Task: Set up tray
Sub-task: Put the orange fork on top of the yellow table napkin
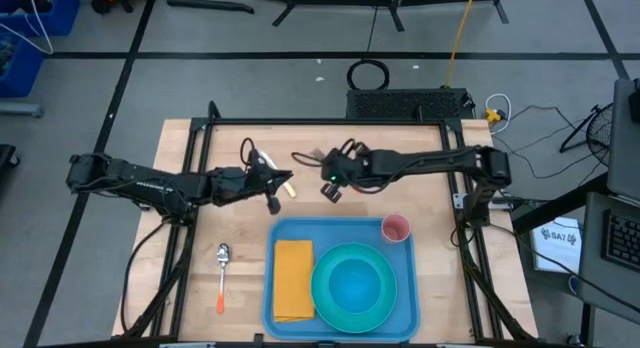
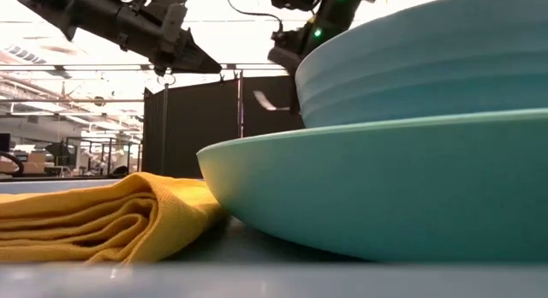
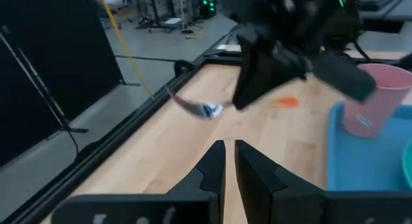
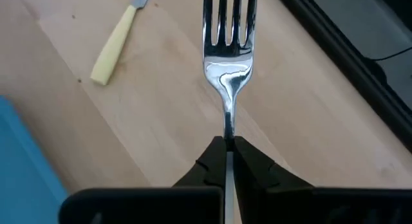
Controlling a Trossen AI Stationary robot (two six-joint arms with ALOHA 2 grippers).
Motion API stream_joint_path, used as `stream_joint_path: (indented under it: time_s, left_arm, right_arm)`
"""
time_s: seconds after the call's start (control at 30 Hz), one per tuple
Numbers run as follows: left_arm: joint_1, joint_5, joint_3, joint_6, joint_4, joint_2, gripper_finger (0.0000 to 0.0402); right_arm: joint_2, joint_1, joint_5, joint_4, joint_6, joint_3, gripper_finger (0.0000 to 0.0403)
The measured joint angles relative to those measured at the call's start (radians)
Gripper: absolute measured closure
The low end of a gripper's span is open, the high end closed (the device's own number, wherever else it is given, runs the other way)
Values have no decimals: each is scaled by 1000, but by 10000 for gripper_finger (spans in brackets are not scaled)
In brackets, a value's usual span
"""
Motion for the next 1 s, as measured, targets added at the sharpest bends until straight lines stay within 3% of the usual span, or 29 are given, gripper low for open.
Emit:
stream_joint_path:
  time_s: [0.13,0.27,0.5,0.8,1.0]
  left_arm:
    - [41,6,0,-1,0,1,364]
    - [82,87,0,-40,10,2,364]
    - [129,196,-16,-35,190,82,364]
    - [171,185,-18,-54,323,165,359]
    - [173,146,-18,-32,337,156,305]
  right_arm:
    - [37,8,-3,11,1,24,402]
    - [42,17,-29,85,-16,26,402]
    - [42,37,-30,165,-69,26,402]
    - [30,33,-19,205,-130,26,402]
    - [-5,26,30,197,-177,26,403]
